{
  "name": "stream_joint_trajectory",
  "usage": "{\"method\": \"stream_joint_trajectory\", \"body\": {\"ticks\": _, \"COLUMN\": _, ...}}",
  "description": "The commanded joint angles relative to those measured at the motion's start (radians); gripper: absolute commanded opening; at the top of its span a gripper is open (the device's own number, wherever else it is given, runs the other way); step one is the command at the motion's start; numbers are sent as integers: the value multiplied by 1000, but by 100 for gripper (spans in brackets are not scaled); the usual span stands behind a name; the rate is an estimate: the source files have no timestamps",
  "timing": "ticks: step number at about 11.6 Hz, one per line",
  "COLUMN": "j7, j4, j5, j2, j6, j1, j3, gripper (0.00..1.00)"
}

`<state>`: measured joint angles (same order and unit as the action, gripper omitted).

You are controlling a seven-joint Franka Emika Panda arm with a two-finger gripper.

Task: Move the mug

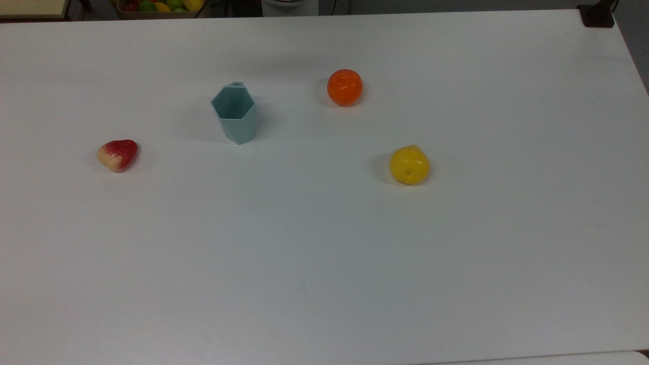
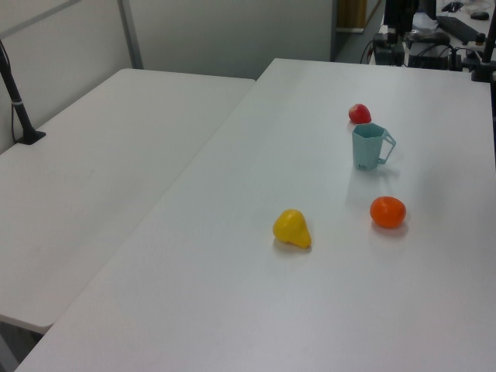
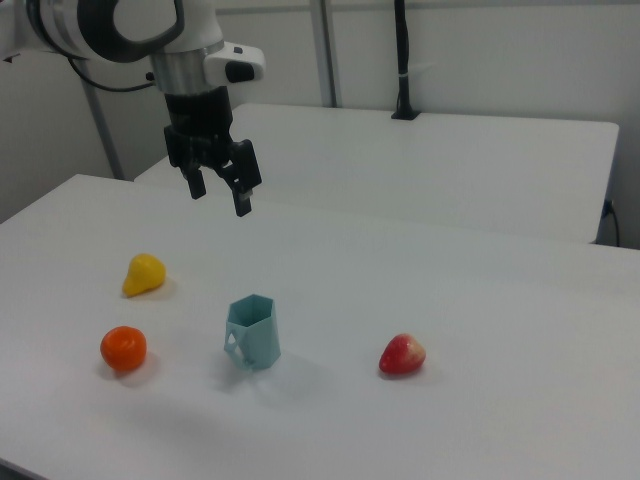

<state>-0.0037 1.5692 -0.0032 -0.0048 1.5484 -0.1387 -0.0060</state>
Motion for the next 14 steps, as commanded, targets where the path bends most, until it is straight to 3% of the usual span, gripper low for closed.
{"method": "stream_joint_trajectory", "body": {"ticks": 1, "j7": 13, "j4": -17, "j5": 20, "j2": -4, "j6": -39, "j1": 16, "j3": 3, "gripper": 100}}
{"method": "stream_joint_trajectory", "body": {"ticks": 4, "j7": 13, "j4": -9, "j5": 61, "j2": 3, "j6": -48, "j1": 24, "j3": 4, "gripper": 100}}
{"method": "stream_joint_trajectory", "body": {"ticks": 8, "j7": 11, "j4": 34, "j5": 65, "j2": 3, "j6": -100, "j1": 24, "j3": 4, "gripper": 100}}
{"method": "stream_joint_trajectory", "body": {"ticks": 10, "j7": 11, "j4": 104, "j5": 65, "j2": -3, "j6": -32, "j1": 24, "j3": 4, "gripper": 100}}
{"method": "stream_joint_trajectory", "body": {"ticks": 14, "j7": 7, "j4": 377, "j5": 31, "j2": -59, "j6": 232, "j1": 33, "j3": 7, "gripper": 100}}
